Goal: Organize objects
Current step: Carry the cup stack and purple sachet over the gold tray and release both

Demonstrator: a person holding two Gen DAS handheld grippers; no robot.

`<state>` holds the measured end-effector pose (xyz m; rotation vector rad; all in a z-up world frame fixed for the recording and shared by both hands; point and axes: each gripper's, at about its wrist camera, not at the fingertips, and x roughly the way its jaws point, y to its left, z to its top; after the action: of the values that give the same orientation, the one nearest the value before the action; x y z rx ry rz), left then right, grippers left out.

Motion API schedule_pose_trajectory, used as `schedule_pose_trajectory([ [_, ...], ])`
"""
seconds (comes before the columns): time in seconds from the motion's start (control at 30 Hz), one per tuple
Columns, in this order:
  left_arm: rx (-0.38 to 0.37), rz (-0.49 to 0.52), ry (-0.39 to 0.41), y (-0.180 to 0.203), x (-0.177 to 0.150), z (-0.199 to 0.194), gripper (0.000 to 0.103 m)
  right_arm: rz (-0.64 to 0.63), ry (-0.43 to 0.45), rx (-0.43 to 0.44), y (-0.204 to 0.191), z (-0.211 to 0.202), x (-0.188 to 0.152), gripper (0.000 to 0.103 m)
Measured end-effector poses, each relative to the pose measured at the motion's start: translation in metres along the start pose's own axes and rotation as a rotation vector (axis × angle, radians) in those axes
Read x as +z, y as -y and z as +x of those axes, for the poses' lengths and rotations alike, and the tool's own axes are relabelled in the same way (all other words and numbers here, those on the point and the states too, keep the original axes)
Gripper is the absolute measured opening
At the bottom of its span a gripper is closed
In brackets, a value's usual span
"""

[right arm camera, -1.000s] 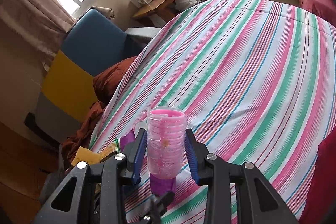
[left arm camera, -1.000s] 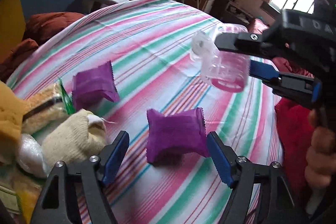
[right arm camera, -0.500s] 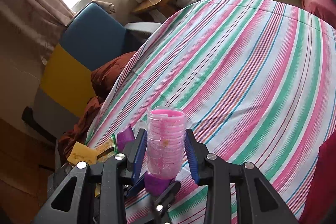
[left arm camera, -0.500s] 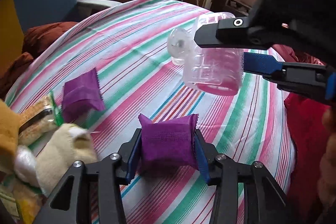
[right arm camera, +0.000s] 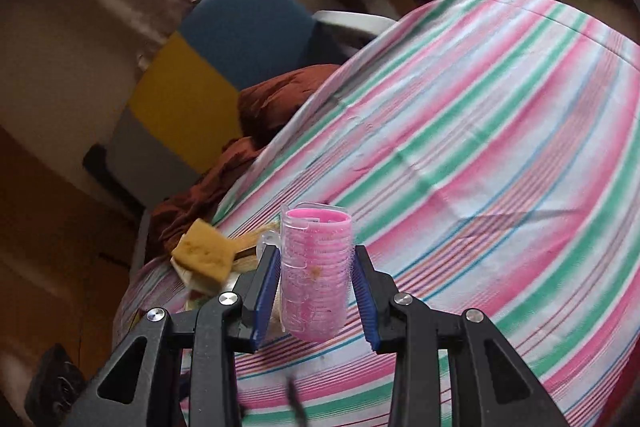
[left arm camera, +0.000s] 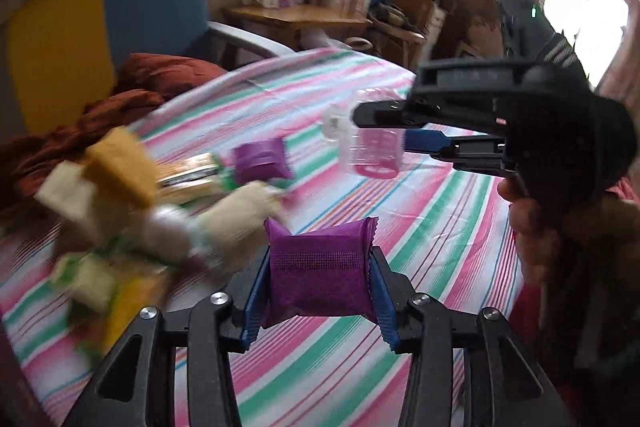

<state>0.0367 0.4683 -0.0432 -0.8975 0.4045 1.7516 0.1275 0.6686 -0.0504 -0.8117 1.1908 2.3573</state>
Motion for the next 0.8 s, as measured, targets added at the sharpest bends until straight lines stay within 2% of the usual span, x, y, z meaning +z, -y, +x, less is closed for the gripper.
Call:
schedule_pose_trajectory([
  [0.23, 0.107, -0.132, 0.060, -0.059, -0.037, -0.076, 0.047, -0.109, -0.005, -0.016, -0.031, 0.001, -0.006, 0.036],
  [0.33, 0.163, -0.207, 0.086, -0.092, -0.058, -0.109, 0.047, -0.158, -0.035, -0.007, -0.057, 0.004, -0.018, 0.036],
  [0.53, 0.298, -0.344, 0.144, -0.151, -0.107, -0.175, 0.048, -0.320, -0.120, 0.082, -0.146, 0.024, -0.064, 0.036],
  [0.7, 0.412, -0.455, 0.180, -0.196, -0.156, -0.225, 0.048, -0.441, -0.225, 0.186, -0.227, 0.050, -0.114, 0.036],
  [0.8, 0.457, -0.502, 0.198, -0.212, -0.181, -0.245, 0.048, -0.490, -0.293, 0.214, -0.268, 0.073, -0.146, 0.036],
])
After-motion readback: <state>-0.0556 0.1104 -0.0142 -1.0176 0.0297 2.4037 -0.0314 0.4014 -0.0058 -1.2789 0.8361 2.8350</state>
